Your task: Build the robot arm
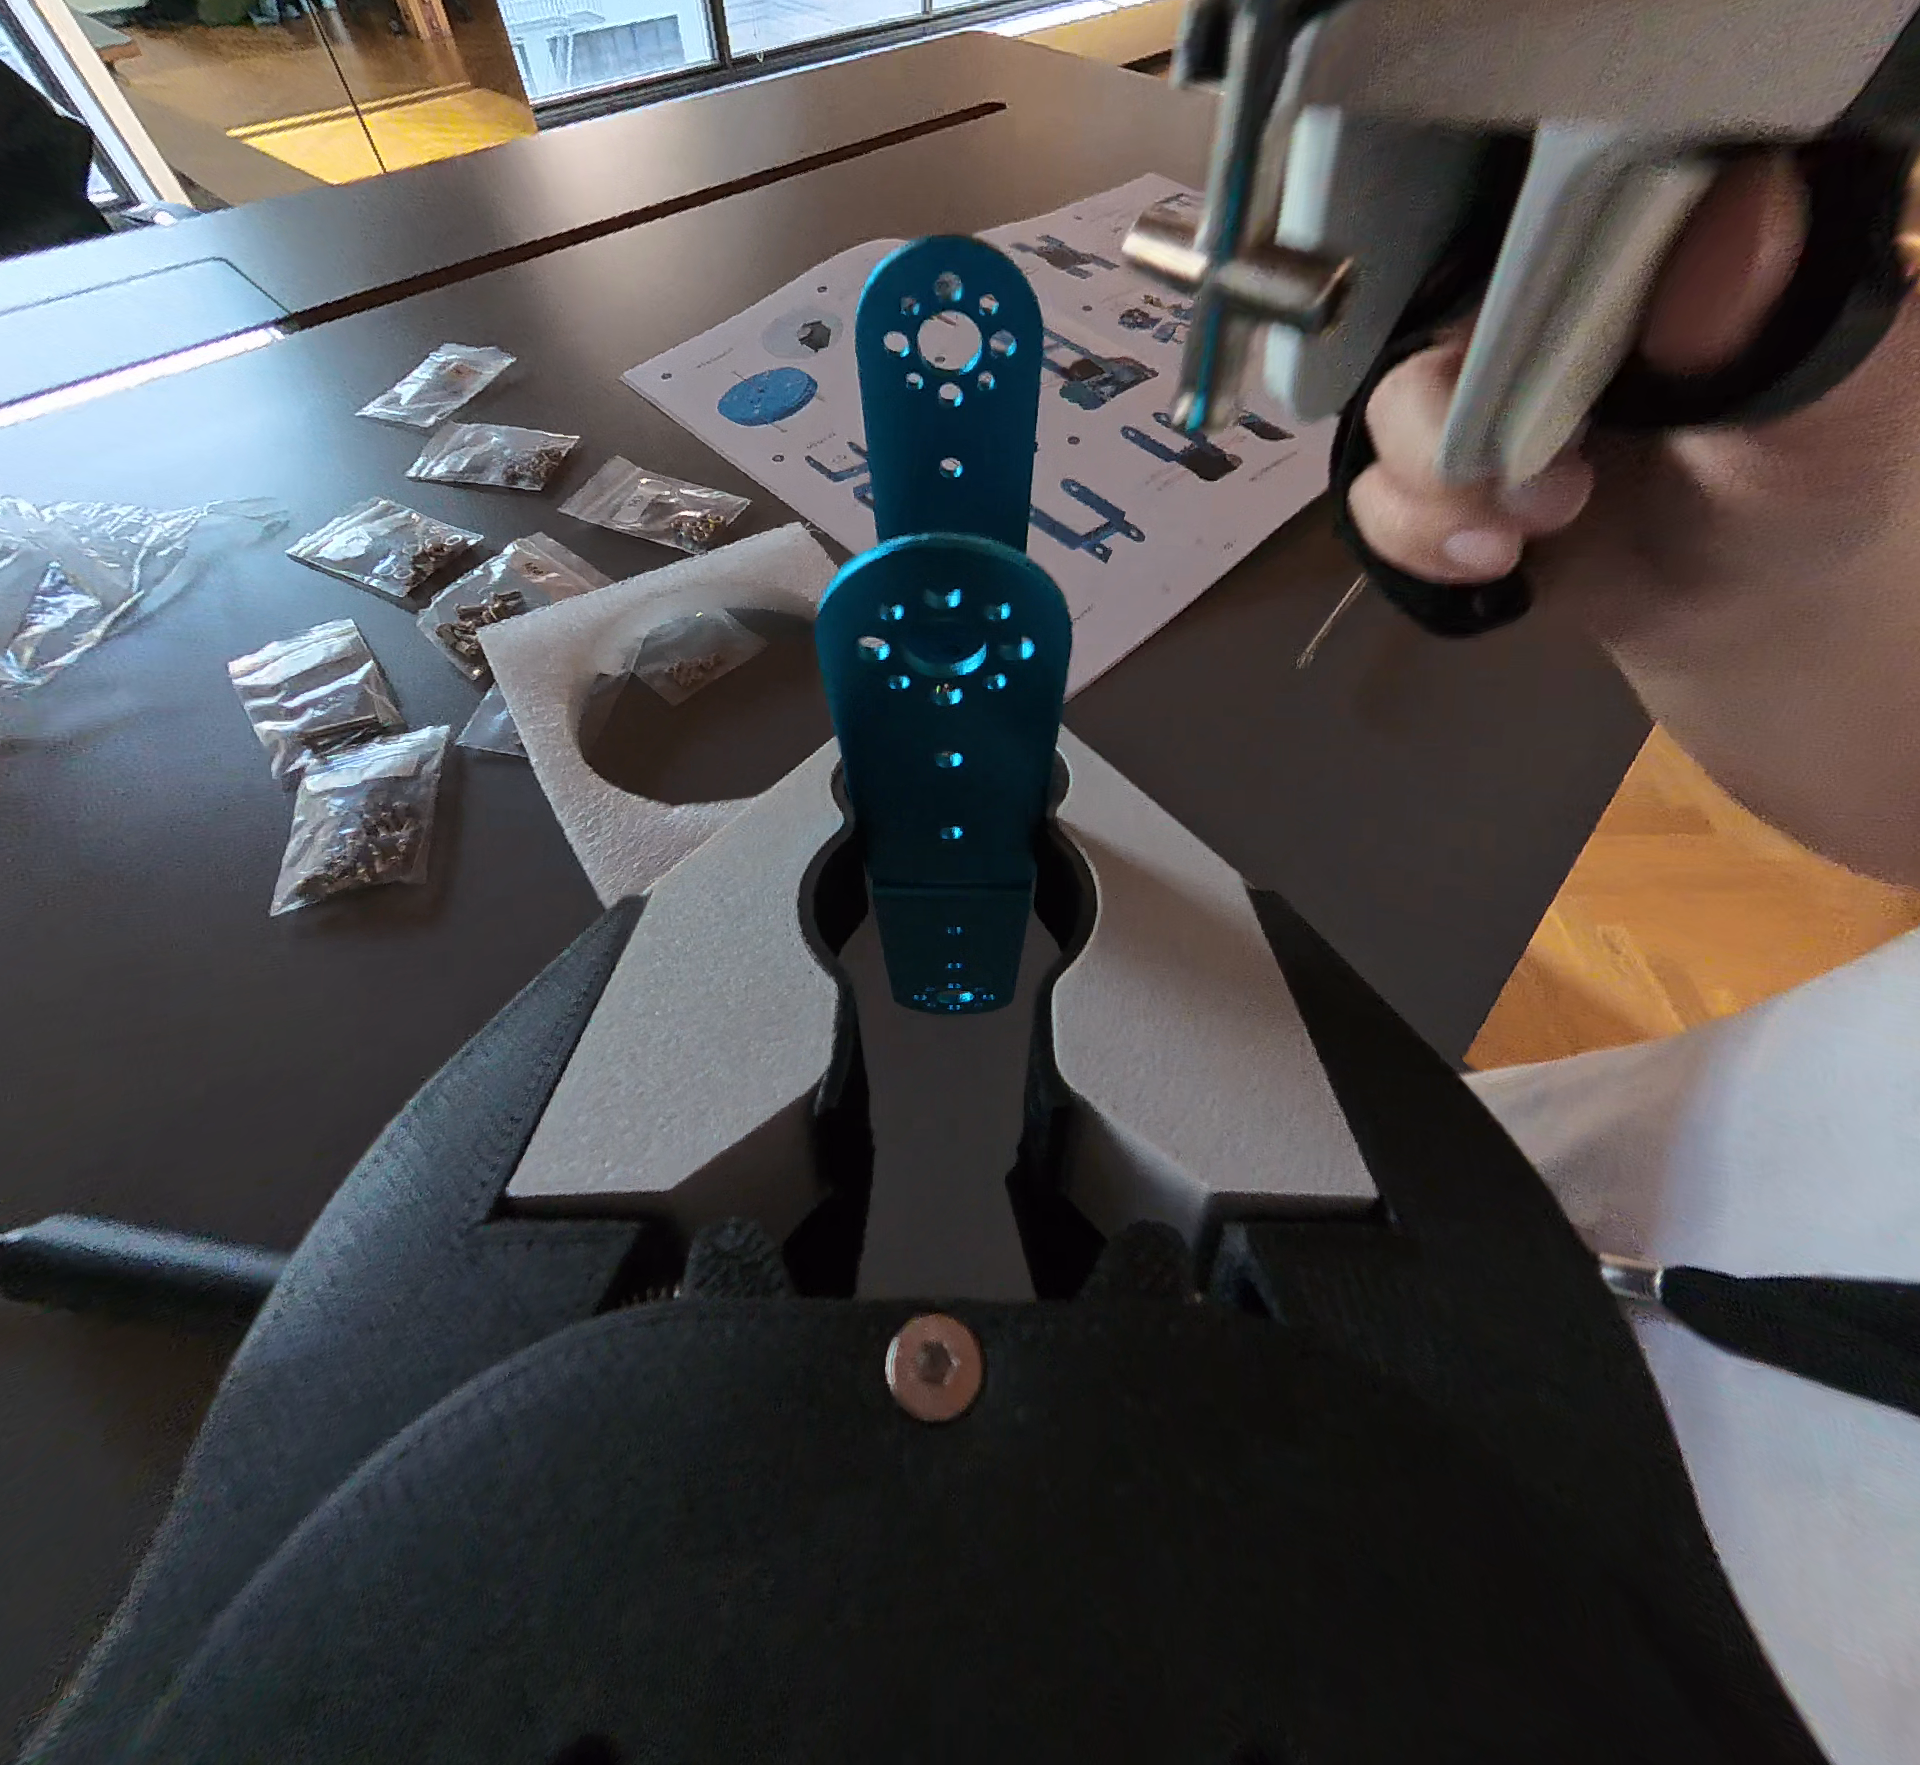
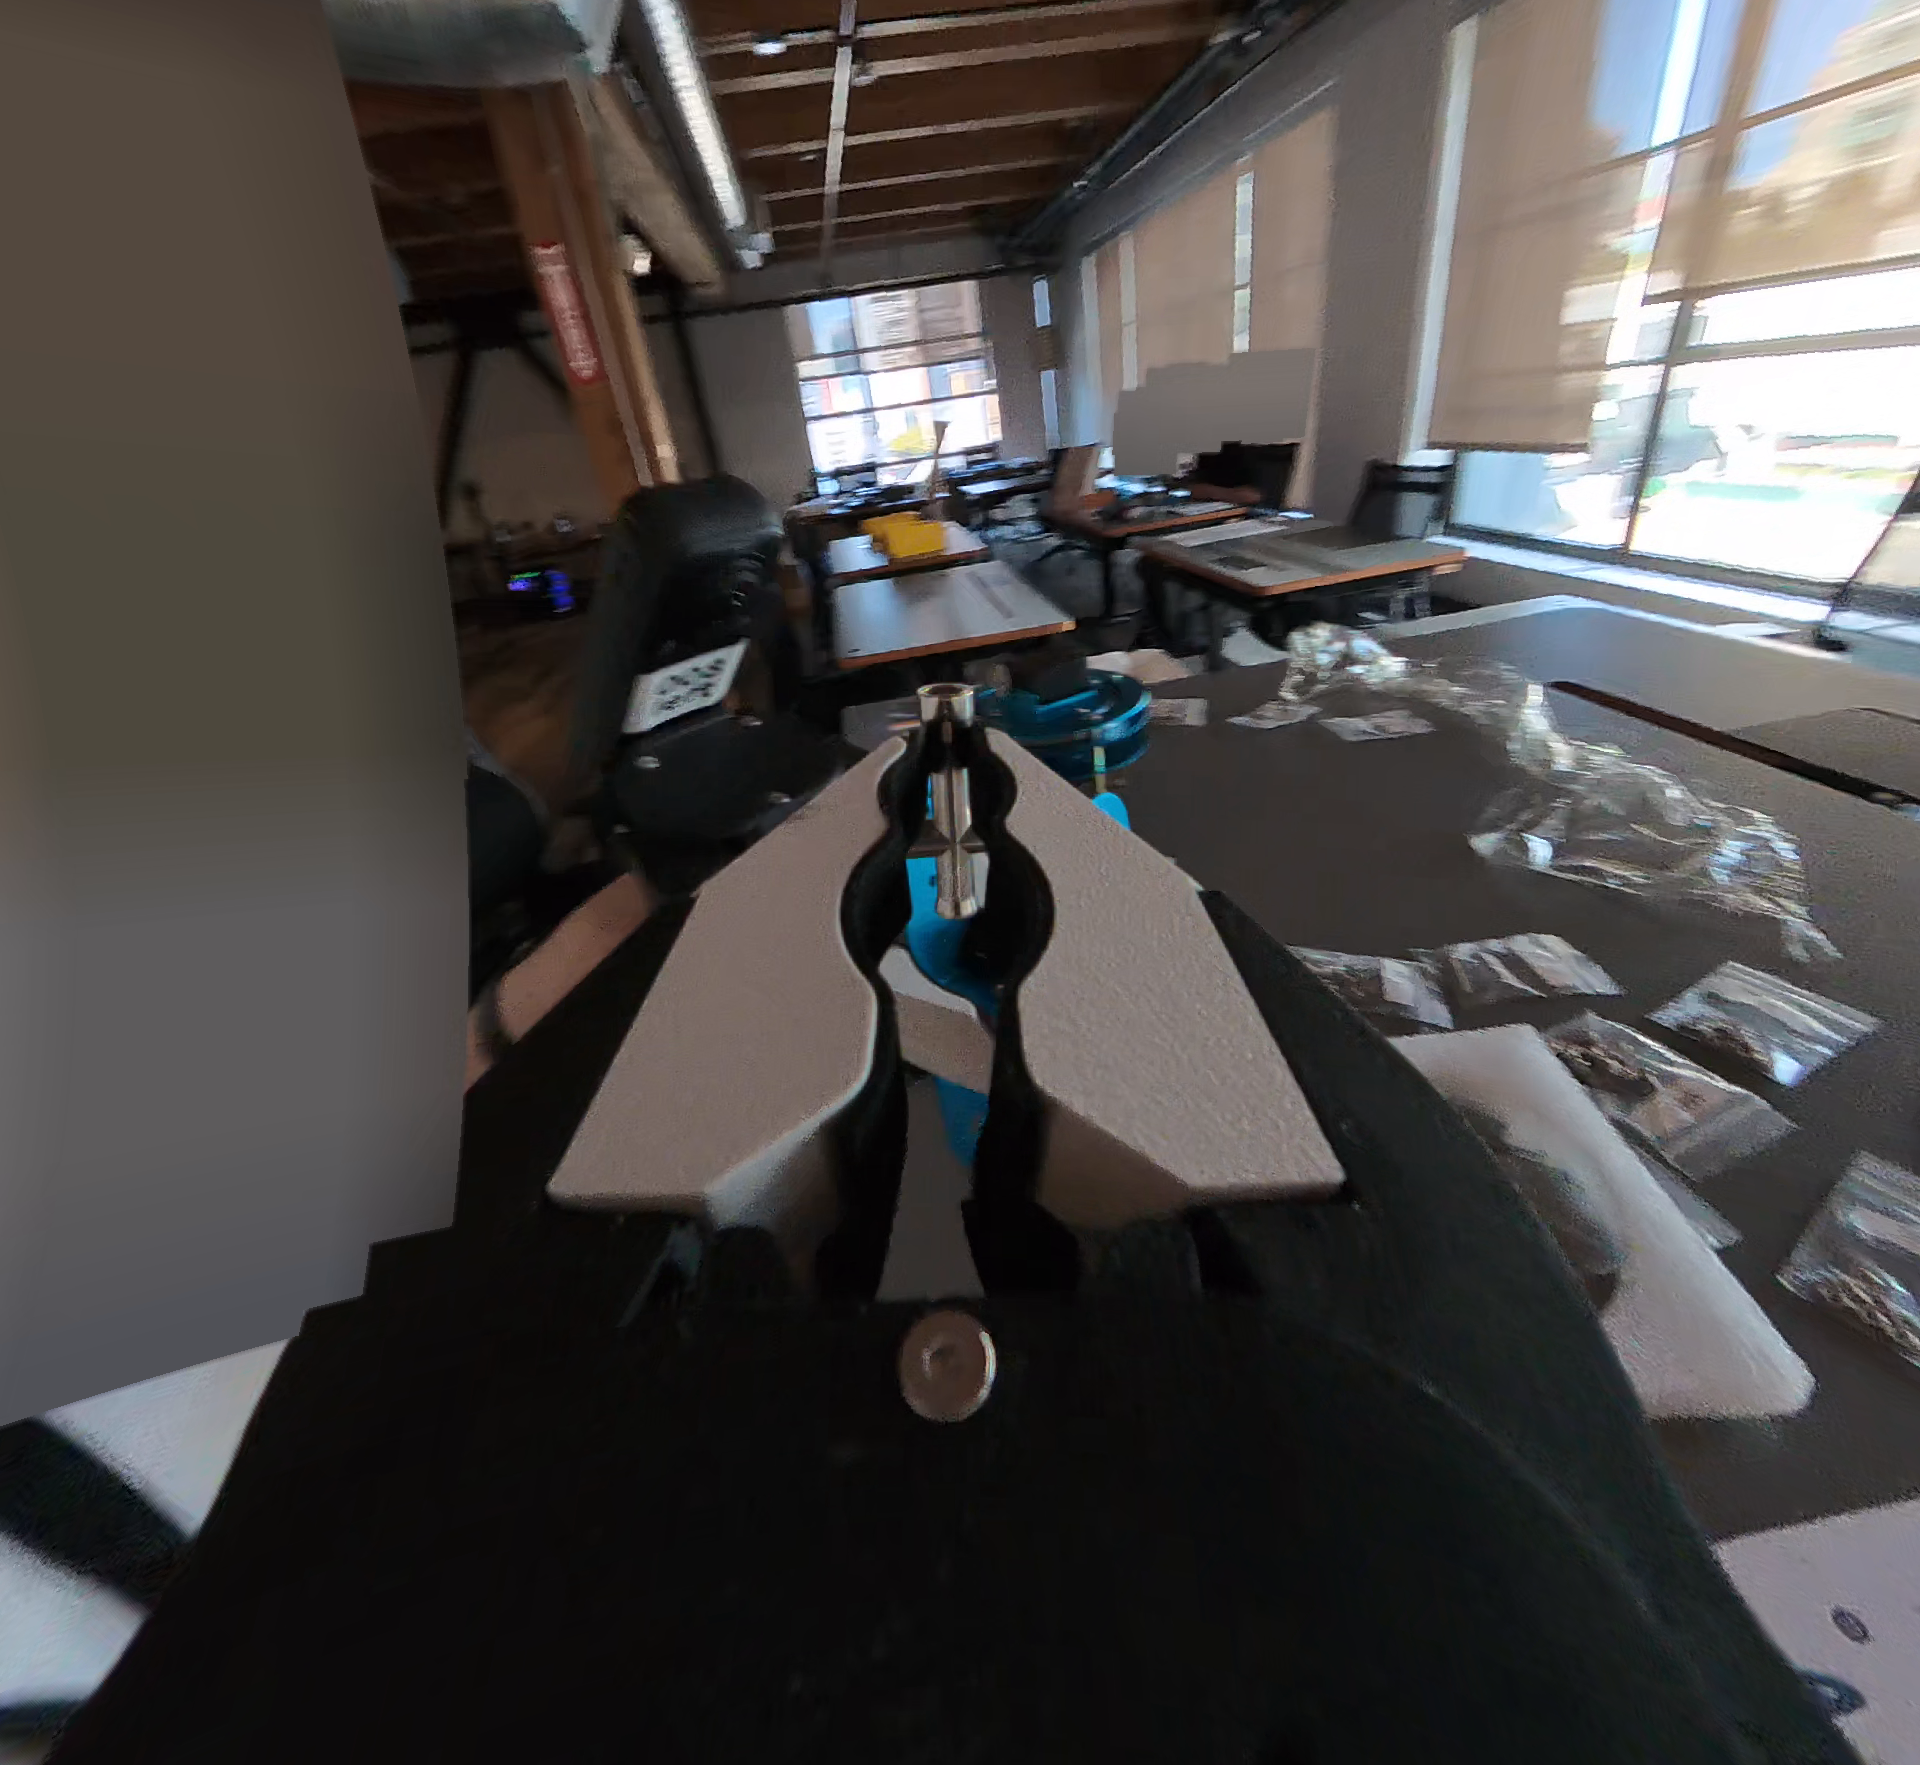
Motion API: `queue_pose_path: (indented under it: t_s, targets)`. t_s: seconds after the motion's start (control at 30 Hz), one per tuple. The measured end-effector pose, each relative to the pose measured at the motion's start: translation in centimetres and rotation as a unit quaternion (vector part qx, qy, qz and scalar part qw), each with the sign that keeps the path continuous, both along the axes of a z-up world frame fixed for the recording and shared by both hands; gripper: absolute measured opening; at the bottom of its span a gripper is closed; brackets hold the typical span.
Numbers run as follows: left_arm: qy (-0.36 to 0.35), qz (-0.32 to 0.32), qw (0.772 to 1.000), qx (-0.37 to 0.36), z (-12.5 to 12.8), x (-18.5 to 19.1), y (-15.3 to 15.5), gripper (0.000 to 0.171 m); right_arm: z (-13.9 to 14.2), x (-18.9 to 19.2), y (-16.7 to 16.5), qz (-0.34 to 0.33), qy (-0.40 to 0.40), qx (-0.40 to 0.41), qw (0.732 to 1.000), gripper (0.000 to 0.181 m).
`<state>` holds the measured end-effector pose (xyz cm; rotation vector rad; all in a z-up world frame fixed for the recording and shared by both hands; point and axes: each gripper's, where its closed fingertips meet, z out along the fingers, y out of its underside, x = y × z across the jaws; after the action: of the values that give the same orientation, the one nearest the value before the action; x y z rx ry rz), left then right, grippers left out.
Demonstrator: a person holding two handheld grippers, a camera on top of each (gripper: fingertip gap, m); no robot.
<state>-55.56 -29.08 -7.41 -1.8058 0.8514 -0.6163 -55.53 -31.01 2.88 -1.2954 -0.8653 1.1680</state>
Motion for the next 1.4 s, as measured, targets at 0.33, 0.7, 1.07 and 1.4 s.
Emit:
queue_pose_path:
  t_s: [0.33, 0.7, 1.07, 1.4]
  targets:
    - [-0.031, 0.025, 0.998, -0.042, -0.1, 0.9, 0.9, 0.027, -3.7, -0.7, 2.4, -0.114, -0.035, 0.027, 0.993, 0.006]
    - [-0.025, 0.053, 0.997, -0.059, -0.5, 0.7, 1.7, 0.027, -4.5, -1.1, 3.4, -0.157, -0.048, 0.051, 0.985, 0.006]
    - [-0.019, 0.061, 0.997, -0.050, -0.7, 1.4, 2.2, 0.027, -5.2, -1.2, 4.4, -0.209, -0.071, 0.066, 0.973, 0.006]
    - [0.003, 0.069, 0.997, -0.045, -1.4, 1.0, 2.1, 0.027, -6.6, -1.3, 4.8, -0.207, -0.093, 0.025, 0.974, 0.006]
